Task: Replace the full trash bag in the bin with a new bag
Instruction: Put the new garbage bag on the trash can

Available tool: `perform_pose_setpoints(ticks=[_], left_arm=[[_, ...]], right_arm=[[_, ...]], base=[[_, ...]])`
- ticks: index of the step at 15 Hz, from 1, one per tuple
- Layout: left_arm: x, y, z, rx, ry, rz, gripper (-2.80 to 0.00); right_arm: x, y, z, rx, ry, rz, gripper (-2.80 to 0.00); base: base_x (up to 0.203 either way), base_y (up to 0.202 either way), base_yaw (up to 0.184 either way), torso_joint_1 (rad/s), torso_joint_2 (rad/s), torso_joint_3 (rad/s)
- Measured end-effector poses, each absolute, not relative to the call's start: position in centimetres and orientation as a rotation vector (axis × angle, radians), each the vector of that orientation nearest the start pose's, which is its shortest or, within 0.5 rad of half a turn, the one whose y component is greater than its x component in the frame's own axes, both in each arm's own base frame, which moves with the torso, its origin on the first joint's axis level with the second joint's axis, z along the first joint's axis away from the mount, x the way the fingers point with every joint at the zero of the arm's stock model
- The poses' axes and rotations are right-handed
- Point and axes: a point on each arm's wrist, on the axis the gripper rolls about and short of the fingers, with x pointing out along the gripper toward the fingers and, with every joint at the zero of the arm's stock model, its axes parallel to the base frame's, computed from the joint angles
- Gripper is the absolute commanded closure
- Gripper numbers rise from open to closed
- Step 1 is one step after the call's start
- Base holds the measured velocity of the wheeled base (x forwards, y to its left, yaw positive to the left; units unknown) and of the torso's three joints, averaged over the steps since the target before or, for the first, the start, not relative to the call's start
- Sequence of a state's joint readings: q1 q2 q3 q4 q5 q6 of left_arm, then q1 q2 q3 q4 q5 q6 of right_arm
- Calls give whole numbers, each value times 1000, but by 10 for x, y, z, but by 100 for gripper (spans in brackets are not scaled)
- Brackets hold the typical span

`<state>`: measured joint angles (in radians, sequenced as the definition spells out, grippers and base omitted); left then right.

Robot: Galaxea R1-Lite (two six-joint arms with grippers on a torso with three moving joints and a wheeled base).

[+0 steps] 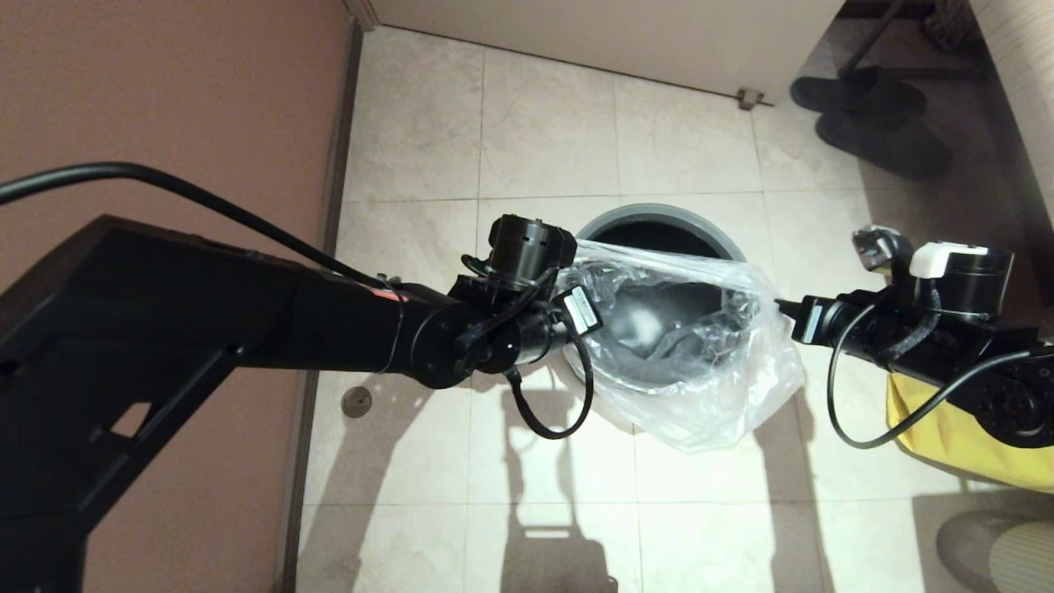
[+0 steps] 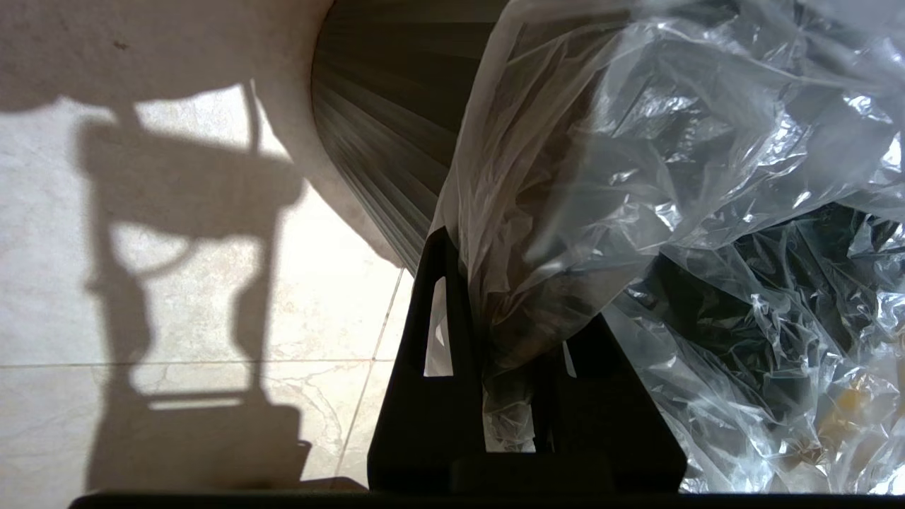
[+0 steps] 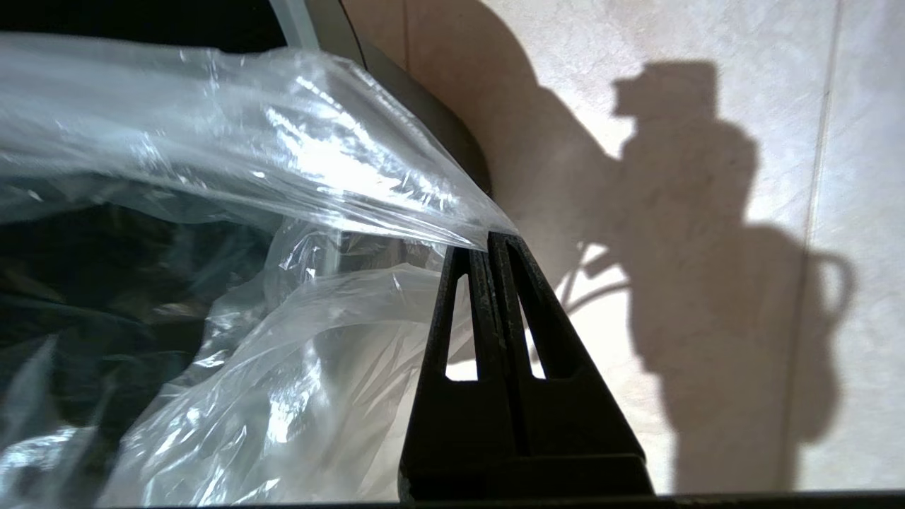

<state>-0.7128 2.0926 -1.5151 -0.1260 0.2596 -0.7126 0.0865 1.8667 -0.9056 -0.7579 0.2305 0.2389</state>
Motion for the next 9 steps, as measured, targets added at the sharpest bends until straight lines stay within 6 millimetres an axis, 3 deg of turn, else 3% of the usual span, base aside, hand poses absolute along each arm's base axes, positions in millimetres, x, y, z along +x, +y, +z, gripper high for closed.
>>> perform_pose_setpoints(ticks=[4, 9], left_arm=[[335, -271, 188, -492, 521, -271, 0], [340, -270, 185, -494, 521, -259, 0]], right_arm=[[353, 28, 169, 350, 293, 333, 0], [361, 31, 156, 358, 349, 344, 0]], base=[[0, 0, 0, 0, 0, 0], [0, 0, 0, 0, 0, 0]])
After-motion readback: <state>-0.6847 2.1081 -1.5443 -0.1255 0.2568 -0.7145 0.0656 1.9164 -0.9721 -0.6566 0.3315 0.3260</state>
